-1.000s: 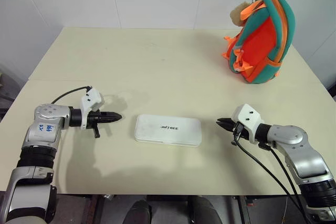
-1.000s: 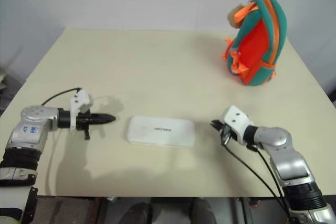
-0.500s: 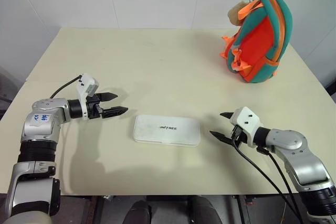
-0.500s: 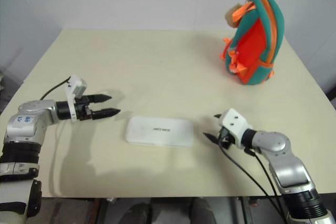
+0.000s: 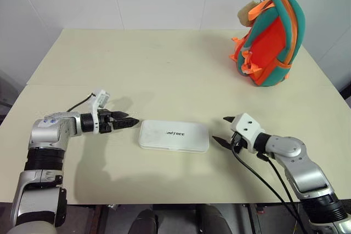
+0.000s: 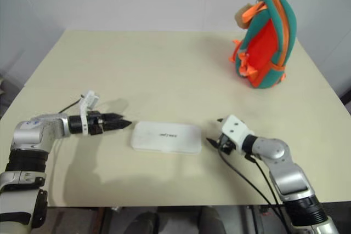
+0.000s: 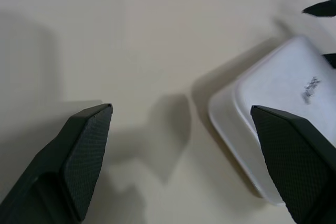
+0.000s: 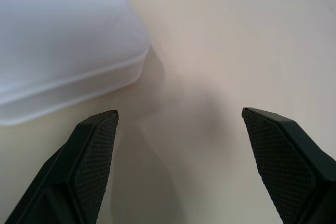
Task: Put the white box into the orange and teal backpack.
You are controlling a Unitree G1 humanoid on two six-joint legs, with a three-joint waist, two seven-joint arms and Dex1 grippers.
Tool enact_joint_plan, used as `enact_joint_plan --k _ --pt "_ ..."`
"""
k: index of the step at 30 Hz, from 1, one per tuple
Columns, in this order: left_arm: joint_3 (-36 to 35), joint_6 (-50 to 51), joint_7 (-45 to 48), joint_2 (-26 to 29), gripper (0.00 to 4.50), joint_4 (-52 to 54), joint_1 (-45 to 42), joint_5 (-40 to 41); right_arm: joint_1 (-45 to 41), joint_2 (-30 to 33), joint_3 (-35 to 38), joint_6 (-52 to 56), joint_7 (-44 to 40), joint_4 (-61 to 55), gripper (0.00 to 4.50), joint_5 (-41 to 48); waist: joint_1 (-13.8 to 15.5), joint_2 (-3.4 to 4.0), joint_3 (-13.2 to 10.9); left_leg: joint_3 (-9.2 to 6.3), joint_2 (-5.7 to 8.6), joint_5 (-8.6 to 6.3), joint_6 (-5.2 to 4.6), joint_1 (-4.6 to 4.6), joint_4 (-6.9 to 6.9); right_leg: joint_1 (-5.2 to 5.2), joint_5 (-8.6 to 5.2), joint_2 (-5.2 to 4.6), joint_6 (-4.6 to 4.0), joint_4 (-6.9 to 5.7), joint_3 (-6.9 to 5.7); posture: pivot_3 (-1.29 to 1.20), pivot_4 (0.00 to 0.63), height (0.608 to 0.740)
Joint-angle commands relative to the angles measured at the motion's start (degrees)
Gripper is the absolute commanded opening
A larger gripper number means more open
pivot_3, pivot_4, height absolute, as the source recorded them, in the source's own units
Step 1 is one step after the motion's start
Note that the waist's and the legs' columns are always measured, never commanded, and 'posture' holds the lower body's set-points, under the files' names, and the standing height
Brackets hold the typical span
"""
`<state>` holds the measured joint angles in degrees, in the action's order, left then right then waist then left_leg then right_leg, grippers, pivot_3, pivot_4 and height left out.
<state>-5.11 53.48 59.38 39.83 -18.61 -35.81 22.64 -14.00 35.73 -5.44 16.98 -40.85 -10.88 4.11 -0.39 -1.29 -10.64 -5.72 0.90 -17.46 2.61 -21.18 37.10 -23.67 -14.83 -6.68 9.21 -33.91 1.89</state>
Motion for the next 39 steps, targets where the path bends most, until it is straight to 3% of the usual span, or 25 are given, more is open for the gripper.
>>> enact_joint_plan --k 1,19,32,39 --pt "0.8 2.7 0.6 0.7 4.49 2.9 1.0 1.9 -1.4 -0.6 -1.0 -1.7 0.3 0.1 4.5 -1.1 0.0 0.0 0.0 0.0 0.0 0.0 0.0 0.01 0.0 0.0 0.0 0.0 0.0 0.0 0.0 0.0 0.15 0.74" --pt "3.3 15.5 5.8 1.6 4.49 4.4 3.6 10.5 -4.3 -2.4 -3.0 -2.7 -0.7 1.9 4.5 -1.5 -0.1 0.0 0.0 0.0 0.0 0.01 0.04 0.02 -0.01 0.0 -0.01 0.0 -0.02 -0.01 0.01 0.0 0.15 0.74" --pt "3.3 13.0 6.8 -0.9 4.49 2.7 2.7 11.9 -4.2 -3.1 -3.2 -3.3 -1.6 2.0 4.5 -1.4 0.1 0.0 0.0 0.0 0.0 0.01 0.06 0.03 0.0 0.0 -0.01 0.0 -0.02 0.0 0.01 0.0 0.15 0.74" --pt "1.4 11.0 7.1 -4.3 4.49 -4.7 -1.4 12.4 -3.9 -3.1 -2.8 -3.2 -1.7 1.7 4.5 -1.4 0.2 0.0 0.0 -0.01 0.02 0.01 0.06 0.02 0.03 0.0 -0.01 -0.01 -0.02 -0.03 0.0 0.0 0.15 0.74"
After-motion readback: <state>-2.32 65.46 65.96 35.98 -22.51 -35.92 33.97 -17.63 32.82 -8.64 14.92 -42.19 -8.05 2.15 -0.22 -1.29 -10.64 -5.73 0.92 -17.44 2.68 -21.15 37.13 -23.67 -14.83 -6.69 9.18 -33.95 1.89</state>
